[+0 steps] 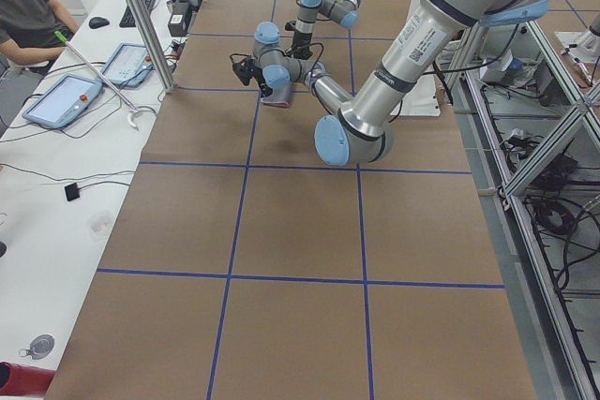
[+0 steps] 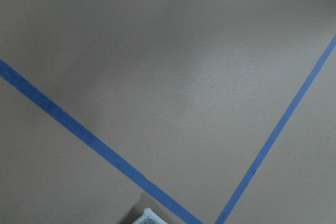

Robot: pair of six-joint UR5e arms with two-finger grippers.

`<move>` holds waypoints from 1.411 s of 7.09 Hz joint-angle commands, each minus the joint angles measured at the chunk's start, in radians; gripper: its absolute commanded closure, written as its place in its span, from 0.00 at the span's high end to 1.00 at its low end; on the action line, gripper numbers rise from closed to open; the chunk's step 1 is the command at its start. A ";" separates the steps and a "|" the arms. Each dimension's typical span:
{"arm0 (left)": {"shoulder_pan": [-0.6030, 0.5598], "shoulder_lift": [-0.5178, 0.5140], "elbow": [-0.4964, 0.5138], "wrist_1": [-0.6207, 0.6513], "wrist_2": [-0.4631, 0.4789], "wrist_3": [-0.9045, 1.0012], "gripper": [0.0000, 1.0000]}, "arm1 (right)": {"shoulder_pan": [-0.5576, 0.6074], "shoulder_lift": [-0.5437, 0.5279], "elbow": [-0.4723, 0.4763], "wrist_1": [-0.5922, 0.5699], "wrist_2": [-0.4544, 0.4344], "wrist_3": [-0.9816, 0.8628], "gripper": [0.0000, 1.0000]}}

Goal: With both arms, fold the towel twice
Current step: 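Drag the towel end toward the robot, rotating the strip upright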

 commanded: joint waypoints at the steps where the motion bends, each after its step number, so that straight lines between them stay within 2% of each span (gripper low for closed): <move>1: -0.002 0.000 -0.006 0.003 -0.001 0.001 1.00 | -0.041 -0.038 0.100 -0.058 0.005 0.005 0.00; 2: -0.002 0.000 -0.012 0.006 -0.003 0.000 1.00 | -0.072 -0.038 0.149 -0.129 0.007 0.040 0.00; 3: -0.003 0.001 -0.023 0.009 -0.005 0.000 1.00 | -0.103 -0.036 0.174 -0.144 0.007 0.078 0.00; 6: -0.006 0.017 -0.067 0.012 -0.008 0.001 1.00 | -0.193 -0.018 0.191 -0.146 0.005 0.175 0.00; 10: -0.005 0.023 -0.100 0.023 -0.008 0.000 1.00 | -0.233 0.005 0.196 -0.146 0.005 0.177 0.00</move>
